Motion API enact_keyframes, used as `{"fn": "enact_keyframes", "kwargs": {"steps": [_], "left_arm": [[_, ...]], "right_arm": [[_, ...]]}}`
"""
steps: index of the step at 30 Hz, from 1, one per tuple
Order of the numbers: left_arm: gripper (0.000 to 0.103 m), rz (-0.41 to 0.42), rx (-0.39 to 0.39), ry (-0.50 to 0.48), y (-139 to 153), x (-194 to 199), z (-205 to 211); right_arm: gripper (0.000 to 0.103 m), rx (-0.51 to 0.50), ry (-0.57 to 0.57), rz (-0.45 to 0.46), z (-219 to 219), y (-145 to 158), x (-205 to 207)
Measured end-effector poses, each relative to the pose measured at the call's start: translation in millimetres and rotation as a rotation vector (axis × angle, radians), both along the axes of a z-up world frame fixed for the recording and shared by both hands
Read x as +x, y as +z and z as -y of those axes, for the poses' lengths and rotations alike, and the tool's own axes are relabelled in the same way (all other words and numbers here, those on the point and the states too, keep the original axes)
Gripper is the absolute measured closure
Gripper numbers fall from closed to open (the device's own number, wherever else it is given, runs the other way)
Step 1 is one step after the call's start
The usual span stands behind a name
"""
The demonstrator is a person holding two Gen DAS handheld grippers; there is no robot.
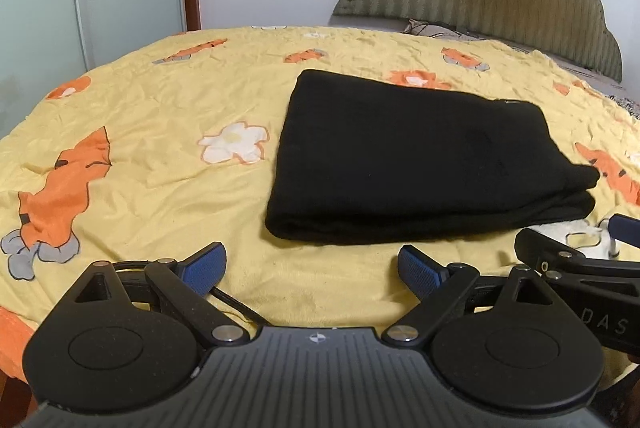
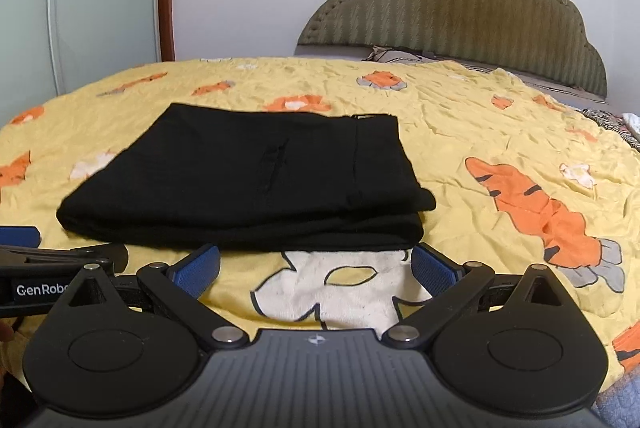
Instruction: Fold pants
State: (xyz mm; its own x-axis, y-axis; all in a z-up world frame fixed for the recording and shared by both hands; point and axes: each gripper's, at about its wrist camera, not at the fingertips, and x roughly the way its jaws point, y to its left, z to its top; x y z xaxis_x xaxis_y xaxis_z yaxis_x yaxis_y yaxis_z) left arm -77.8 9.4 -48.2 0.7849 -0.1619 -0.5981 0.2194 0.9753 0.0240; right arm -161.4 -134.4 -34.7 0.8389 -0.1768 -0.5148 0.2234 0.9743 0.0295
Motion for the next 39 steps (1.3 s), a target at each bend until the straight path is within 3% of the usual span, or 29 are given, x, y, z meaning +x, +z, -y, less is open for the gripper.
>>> {"fn": "enact_keyframes", "kwargs": {"steps": [4, 7, 39], "left_arm": [[0.001, 0.041, 0.013, 0.006, -9.7, -0.5, -0.7], [0.000, 0.052, -0.001, 0.015, -12.9, -1.7, -2.8], [0.000, 0.058, 0.000, 0.021, -12.8, -1.4, -2.0]], "right_arm": [[0.000, 0.030, 0.012, -0.022, 4.5, -16.9, 7.3], [0.000, 0.016, 0.015, 0.056, 3.3, -27.3, -1.1], [0.000, 0.012, 0.016, 0.045, 3.4, -26.6, 1.0]]}}
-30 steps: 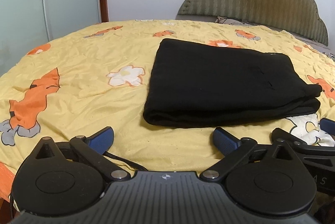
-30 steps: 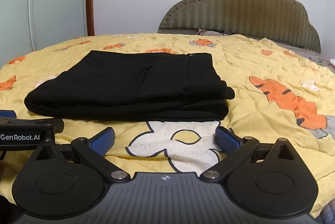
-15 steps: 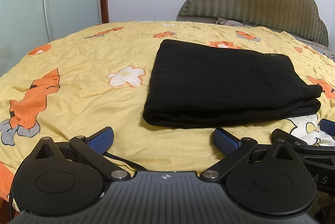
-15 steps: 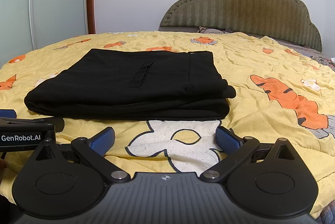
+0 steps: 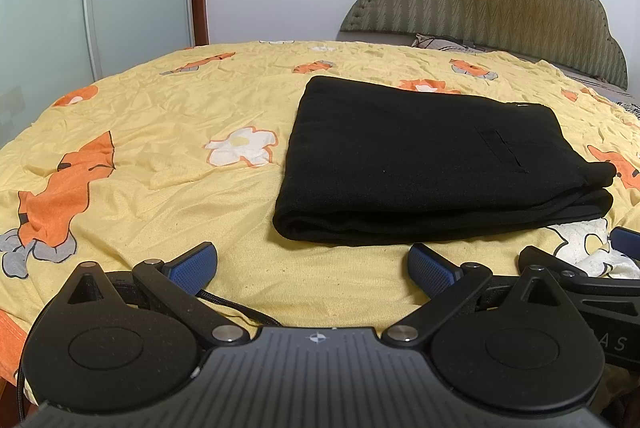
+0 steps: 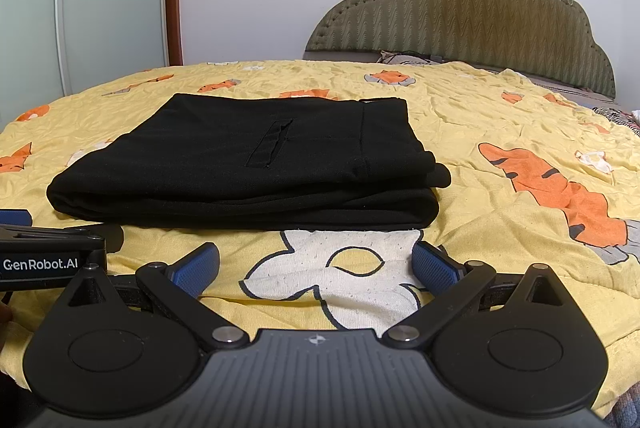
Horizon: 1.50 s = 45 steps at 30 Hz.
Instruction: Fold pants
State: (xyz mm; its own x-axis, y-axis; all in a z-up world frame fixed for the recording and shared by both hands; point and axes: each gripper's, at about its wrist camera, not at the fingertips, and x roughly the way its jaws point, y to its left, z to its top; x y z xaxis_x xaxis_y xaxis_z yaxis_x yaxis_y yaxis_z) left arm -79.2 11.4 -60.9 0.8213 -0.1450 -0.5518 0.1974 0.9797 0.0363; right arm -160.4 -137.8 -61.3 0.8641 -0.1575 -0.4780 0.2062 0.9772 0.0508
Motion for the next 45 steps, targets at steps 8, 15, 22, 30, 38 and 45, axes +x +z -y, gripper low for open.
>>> {"fn": "enact_keyframes", "kwargs": {"steps": [8, 15, 22, 30, 38, 45], "left_arm": [[0.000, 0.000, 0.001, 0.000, -0.1, -0.1, 0.1], [0.000, 0.001, 0.001, 0.000, -0.2, -0.1, 0.2], [0.000, 0.001, 0.004, -0.001, 0.3, -1.4, 0.8], [0.001, -0.012, -0.011, -0.025, 9.9, -6.3, 2.3], [0.001, -0.018, -0.004, -0.038, 9.1, -9.1, 6.5], [0.001, -0.018, -0.006, -0.038, 8.8, -8.9, 6.0]], "right_arm": [[0.000, 0.000, 0.000, 0.000, 0.1, 0.0, -0.1], [0.000, 0.003, 0.001, 0.001, 0.1, -0.1, -0.1], [0.000, 0.003, 0.002, -0.001, 0.5, 0.1, 0.3], [0.000, 0.003, 0.000, -0.023, 1.3, 9.7, -9.0], [0.000, 0.033, 0.000, -0.027, 7.9, 11.7, -16.8], [0.000, 0.035, 0.002, -0.026, 9.0, 11.8, -17.7]]}}
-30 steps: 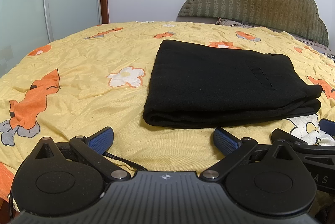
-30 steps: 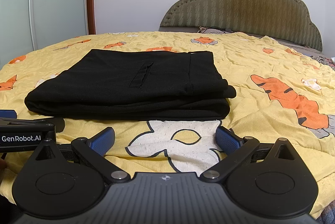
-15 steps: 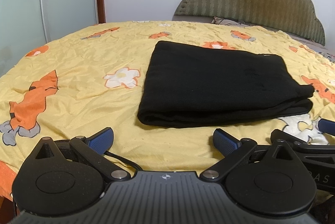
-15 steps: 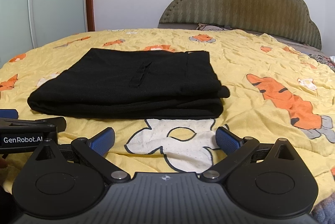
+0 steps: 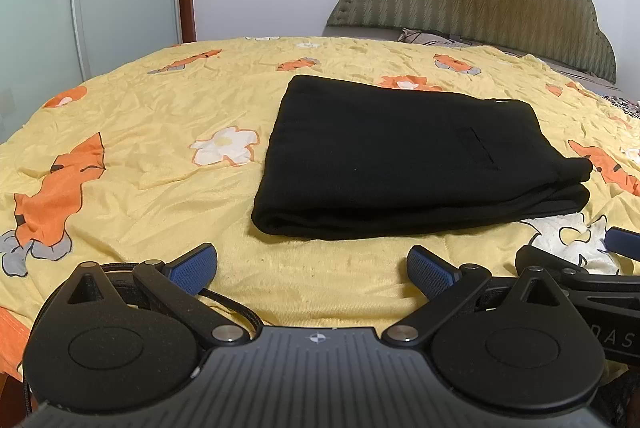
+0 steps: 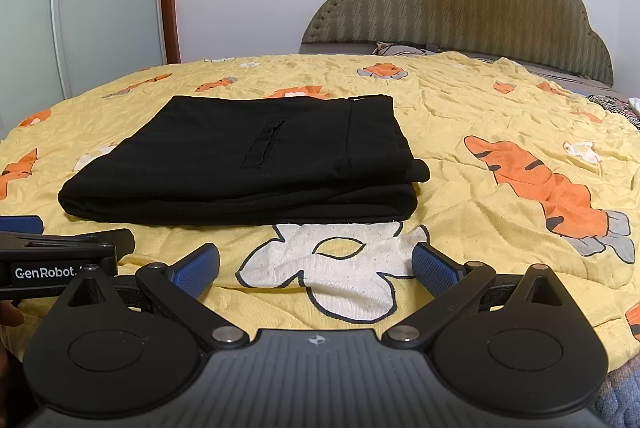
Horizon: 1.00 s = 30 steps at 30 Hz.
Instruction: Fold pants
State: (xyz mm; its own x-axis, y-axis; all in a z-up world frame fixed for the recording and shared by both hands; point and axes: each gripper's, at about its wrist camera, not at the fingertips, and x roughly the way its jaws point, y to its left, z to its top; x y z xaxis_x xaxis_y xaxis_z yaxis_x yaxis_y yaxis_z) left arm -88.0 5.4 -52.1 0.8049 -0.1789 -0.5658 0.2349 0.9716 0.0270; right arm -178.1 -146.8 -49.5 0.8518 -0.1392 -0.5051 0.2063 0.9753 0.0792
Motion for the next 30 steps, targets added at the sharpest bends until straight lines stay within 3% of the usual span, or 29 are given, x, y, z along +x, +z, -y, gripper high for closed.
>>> {"fn": "enact_keyframes", "kwargs": {"steps": [30], "left_arm": [[0.001, -0.003, 0.000, -0.002, 0.6, -0.8, 0.2]], "right_arm": [[0.000, 0.010, 0.014, 0.019, 3.6, 2.7, -4.4]]}}
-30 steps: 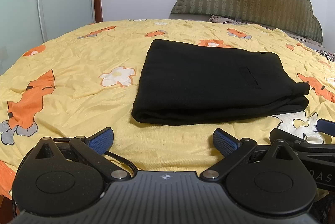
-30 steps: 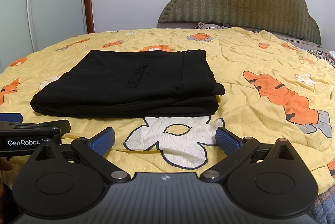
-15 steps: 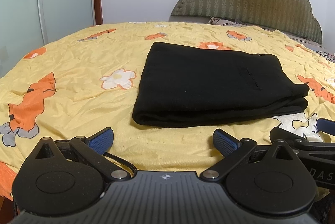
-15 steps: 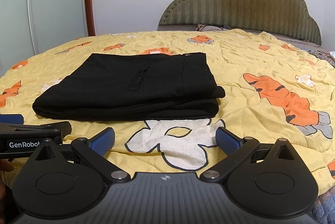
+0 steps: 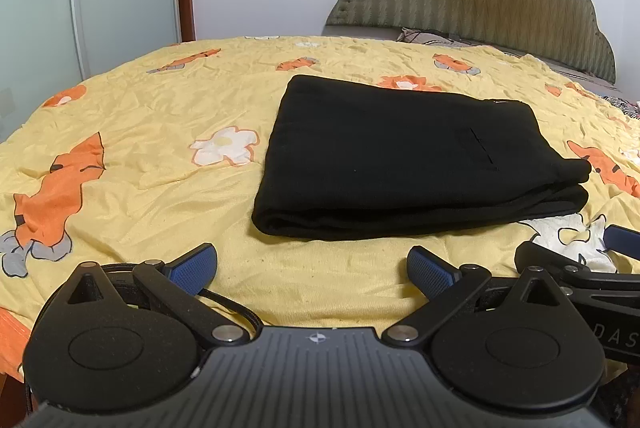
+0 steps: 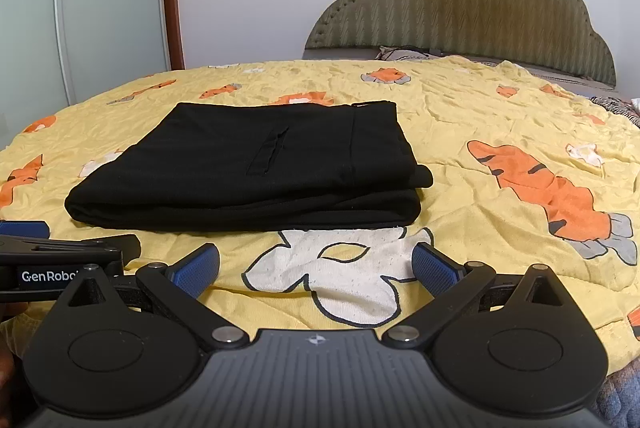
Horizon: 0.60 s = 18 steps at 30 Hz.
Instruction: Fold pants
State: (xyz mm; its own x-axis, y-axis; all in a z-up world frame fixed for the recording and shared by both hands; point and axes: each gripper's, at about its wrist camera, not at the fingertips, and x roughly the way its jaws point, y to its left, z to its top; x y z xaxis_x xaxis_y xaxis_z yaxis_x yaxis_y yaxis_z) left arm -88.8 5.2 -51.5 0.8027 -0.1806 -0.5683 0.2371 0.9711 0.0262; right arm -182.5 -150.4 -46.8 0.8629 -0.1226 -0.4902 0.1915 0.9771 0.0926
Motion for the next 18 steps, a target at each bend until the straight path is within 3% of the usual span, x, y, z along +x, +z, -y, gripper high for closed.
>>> {"fn": "enact_keyframes", "kwargs": {"steps": [18], "left_arm": [[0.000, -0.013, 0.010, 0.016, -5.6, 3.7, 0.0]], "right_arm": [[0.000, -0.009, 0.011, -0.012, 0.0, -12.3, 3.6]]}}
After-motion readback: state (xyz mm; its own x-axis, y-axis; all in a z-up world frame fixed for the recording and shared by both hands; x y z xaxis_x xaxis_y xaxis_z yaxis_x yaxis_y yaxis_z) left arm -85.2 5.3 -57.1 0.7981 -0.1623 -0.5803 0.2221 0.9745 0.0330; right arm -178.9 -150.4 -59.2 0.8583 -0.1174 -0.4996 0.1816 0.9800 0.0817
